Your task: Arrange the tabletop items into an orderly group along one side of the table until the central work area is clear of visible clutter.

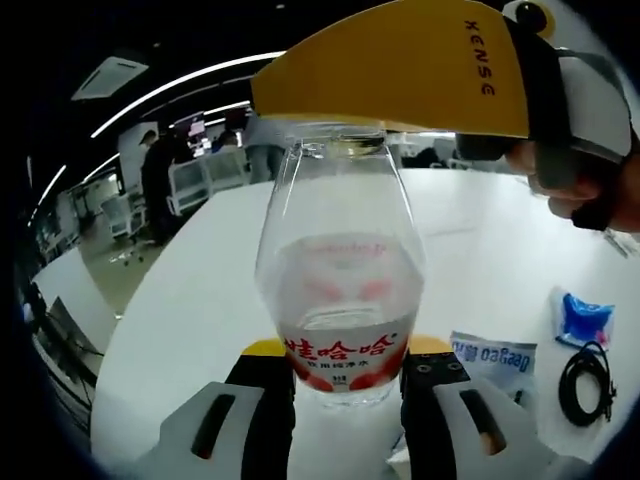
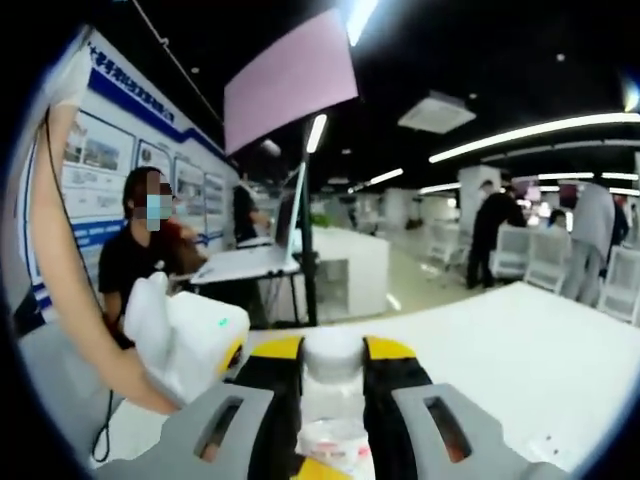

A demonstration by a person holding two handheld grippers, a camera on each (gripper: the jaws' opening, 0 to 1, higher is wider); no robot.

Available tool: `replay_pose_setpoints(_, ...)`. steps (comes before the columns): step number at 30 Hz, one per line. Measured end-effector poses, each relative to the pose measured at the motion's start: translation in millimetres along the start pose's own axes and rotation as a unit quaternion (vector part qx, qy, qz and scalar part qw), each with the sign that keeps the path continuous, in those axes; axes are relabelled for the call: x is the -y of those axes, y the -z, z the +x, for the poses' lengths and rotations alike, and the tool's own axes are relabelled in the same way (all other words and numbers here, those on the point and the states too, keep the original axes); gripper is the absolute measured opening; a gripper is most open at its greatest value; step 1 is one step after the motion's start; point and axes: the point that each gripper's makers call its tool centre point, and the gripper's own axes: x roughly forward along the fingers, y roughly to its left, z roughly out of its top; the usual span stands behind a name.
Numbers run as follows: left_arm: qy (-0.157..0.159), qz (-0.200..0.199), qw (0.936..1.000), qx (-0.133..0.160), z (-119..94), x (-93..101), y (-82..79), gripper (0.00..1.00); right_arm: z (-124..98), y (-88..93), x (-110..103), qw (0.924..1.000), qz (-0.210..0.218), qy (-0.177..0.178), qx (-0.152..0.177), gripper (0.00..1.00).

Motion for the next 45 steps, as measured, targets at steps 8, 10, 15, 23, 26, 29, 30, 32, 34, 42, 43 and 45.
replay_pose_setpoints(8, -0.001, -0.012, 0.9999, -0.007, 10.3, -1.0, 8.6, 0.38, 6.1, 13.5, 1.9, 0.9997, -0.019, -0.011, -0.009, 0.18)
replay_pose_setpoints(10, -0.002, -0.011, 0.9999, -0.009, 10.8, -0.8, 12.1, 0.38, 5.7, 16.4, 1.2, 0.9997, -0.018, -0.011, -0.012, 0.18)
replay_pose_setpoints(15, -0.003, -0.016, 0.9998, -0.007, 10.1, 0.6, 17.8, 0.38, 5.5, 22.7, -0.9, 0.9995, -0.021, -0.019, -0.016, 0.18)
replay_pose_setpoints(23, -0.003, -0.008, 0.9999, -0.006, 11.9, 1.4, 15.5, 0.38, 2.2, 22.4, 9.5, 0.9999, -0.001, -0.009, -0.009, 0.19)
replay_pose_setpoints(26, -0.004, -0.004, 1.0, -0.006, 13.6, 2.3, 14.8, 0.38, -2.0, 23.2, 10.8, 0.9998, 0.017, -0.003, 0.003, 0.19)
replay_pose_setpoints(29, -0.004, -0.005, 1.0, -0.005, 18.1, 0.7, 14.5, 0.38, -0.5, 23.0, 10.4, 0.9998, 0.016, -0.005, 0.006, 0.19)
replay_pose_setpoints(30, -0.004, -0.006, 1.0, -0.004, 17.4, 0.7, 14.6, 0.38, -0.4, 23.0, 10.4, 0.9999, 0.015, -0.006, 0.006, 0.19)
replay_pose_setpoints(32, -0.005, -0.006, 1.0, -0.003, 16.8, 1.1, 14.6, 0.38, -0.4, 22.2, 8.2, 0.9999, 0.014, -0.007, 0.008, 0.19)
replay_pose_setpoints(34, -0.005, -0.005, 1.0, -0.004, 16.6, 1.4, 14.6, 0.38, -0.6, 21.9, 8.3, 0.9998, 0.015, -0.007, 0.01, 0.19)
replay_pose_setpoints(42, -0.004, -0.01, 0.9999, -0.006, 15.5, 1.9, 14.8, 0.39, -0.3, 18.8, 4.2, 0.9997, 0.021, -0.003, 0.005, 0.19)
replay_pose_setpoints(43, -0.004, -0.01, 0.9999, -0.005, 15.3, 1.9, 14.7, 0.39, 0.3, 18.5, 3.4, 0.9997, 0.022, -0.004, 0.005, 0.19)
replay_pose_setpoints(45, -0.001, -0.016, 0.9999, -0.002, 14.1, 1.9, 14.8, 0.41, 0.0, 17.8, 1.7, 0.9998, 0.021, -0.003, 0.002, 0.2)
